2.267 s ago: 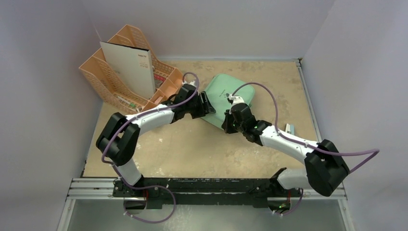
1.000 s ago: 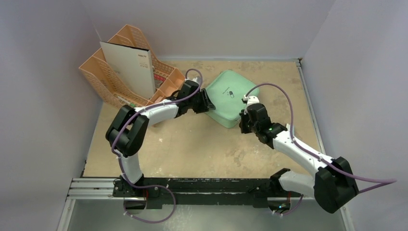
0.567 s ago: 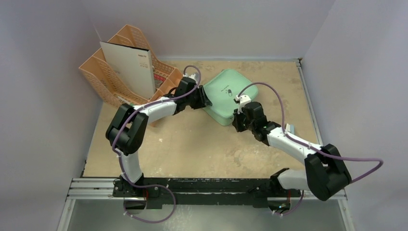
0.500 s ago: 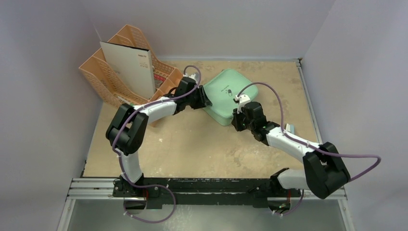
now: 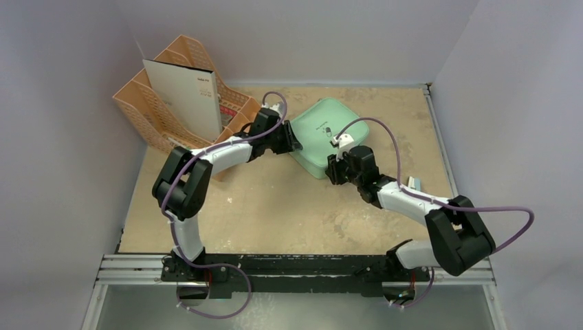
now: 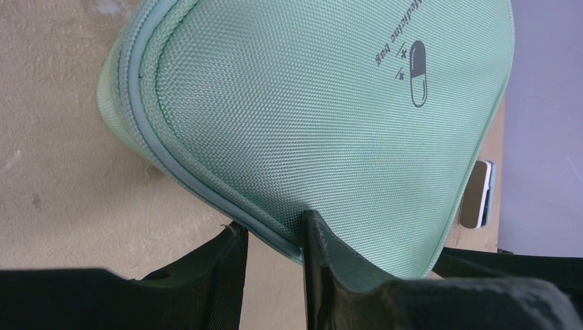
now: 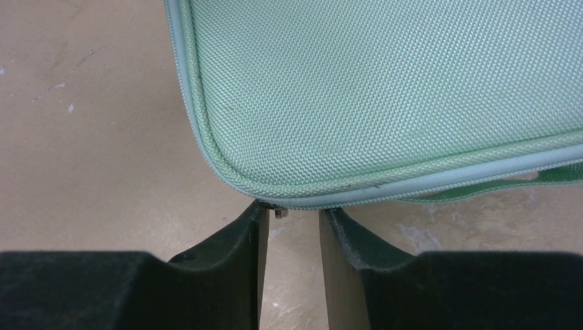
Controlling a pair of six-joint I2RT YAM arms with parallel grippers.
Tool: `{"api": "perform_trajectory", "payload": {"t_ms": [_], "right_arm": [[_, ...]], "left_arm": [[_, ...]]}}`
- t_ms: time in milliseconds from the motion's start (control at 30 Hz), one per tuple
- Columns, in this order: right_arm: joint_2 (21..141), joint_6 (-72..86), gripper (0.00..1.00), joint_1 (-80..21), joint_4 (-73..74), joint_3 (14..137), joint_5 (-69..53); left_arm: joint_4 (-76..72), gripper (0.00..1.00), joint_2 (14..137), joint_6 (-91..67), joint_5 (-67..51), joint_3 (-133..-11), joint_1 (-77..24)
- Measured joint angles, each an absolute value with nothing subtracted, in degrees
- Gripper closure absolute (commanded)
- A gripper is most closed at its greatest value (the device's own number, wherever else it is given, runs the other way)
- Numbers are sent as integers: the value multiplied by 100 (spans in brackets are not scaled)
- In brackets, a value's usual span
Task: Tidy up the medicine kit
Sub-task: Zip the medicine box at the center of the board.
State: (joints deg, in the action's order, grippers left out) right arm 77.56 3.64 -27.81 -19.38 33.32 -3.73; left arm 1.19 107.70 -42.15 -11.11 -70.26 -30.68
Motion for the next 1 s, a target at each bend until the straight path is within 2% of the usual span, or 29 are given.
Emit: {"api": "perform_trajectory", "payload": {"t_ms": [233, 333, 533, 667, 1000], "right_arm": [[7791, 357, 65, -2768, -2462, 3148, -620], [7881, 364, 68, -2764, -2663, 3127, -674], [8077, 368, 85, -2764, -3208, 3028, -652], [8206, 414, 100, -2764, -3658, 2897, -676], [8270, 751, 100, -2797, -4171, 2676, -384]], "left_arm": [[115, 76, 10779, -4215, -1127, -7030, -3061], [89, 76, 10792, -4213, -1109, -7035, -3044], [67, 76, 10818, -4211, -1044, -7063, -3002], [43, 77, 10818, -4204, -991, -7063, -3000], [145, 80, 10827, -4032, -873, -7159, -3000]]}}
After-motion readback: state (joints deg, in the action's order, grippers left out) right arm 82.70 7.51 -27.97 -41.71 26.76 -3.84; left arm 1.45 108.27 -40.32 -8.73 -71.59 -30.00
